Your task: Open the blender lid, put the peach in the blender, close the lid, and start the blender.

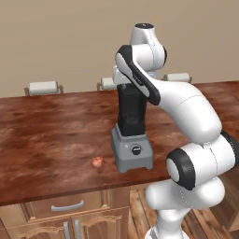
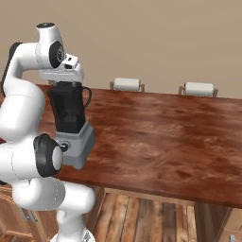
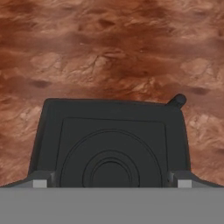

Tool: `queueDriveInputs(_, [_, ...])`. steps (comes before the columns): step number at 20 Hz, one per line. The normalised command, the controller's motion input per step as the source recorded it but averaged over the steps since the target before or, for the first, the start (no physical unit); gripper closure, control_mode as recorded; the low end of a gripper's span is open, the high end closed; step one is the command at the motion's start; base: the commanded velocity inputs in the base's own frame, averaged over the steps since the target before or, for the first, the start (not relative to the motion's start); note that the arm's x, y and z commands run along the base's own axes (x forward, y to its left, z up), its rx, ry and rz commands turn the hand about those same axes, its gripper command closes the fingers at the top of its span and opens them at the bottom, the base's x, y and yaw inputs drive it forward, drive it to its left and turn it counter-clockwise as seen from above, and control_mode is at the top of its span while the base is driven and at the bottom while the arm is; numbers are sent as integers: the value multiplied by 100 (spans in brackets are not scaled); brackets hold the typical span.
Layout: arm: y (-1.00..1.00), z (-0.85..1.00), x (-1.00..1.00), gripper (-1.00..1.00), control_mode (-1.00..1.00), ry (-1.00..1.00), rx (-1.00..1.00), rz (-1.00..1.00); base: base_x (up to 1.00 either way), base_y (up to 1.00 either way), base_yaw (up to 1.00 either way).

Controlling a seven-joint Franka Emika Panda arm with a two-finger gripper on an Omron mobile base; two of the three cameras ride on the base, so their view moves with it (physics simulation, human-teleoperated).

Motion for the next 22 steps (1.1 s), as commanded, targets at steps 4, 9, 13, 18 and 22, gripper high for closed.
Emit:
queueDriveInputs(4, [0, -36, 9, -100, -100, 0, 0, 0, 0, 0, 0])
queueDriveInputs(9, [0, -38, 3, -100, -100, 0, 0, 0, 0, 0, 0])
queueDriveInputs(13, [0, -42, 0, -100, -100, 1, 0, 0, 0, 0, 0])
queueDriveInputs(18, [0, -38, 0, 100, -100, 0, 0, 0, 0, 0, 0])
queueDriveInputs(22, [1, -28, 0, 100, -100, 0, 0, 0, 0, 0, 0])
